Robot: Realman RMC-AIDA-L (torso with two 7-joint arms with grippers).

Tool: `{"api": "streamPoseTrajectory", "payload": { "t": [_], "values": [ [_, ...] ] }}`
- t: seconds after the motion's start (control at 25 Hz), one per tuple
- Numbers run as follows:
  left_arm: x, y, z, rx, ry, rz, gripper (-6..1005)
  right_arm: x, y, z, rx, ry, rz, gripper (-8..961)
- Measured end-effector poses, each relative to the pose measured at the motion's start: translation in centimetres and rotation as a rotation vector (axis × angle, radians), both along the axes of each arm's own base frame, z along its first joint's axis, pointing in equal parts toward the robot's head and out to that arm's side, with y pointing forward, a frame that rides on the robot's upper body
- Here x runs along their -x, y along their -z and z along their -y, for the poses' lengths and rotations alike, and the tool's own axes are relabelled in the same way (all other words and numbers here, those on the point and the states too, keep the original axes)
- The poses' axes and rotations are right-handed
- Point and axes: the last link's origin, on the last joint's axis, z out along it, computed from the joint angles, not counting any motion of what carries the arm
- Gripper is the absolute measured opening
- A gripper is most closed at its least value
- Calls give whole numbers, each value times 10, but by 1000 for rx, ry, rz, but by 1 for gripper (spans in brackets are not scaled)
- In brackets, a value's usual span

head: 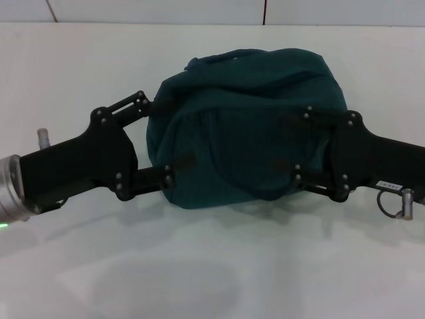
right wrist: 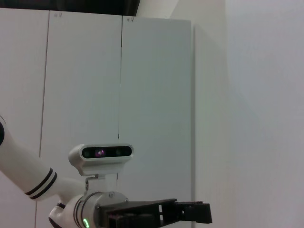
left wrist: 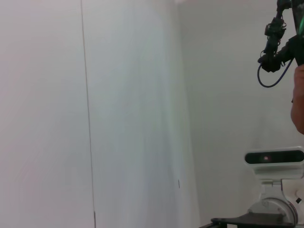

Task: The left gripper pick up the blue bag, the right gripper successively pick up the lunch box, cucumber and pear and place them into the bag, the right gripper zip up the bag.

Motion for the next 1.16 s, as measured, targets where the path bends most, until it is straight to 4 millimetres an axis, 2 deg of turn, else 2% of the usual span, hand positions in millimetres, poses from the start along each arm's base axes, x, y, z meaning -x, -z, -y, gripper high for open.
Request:
{"api": "streamPoseTrajectory", "payload": {
  "t": [1.16],
  "values": [
    [-3, 11, 5, 31, 12, -8, 817, -7, 1, 3, -29, 57, -24, 590]
  ]
}}
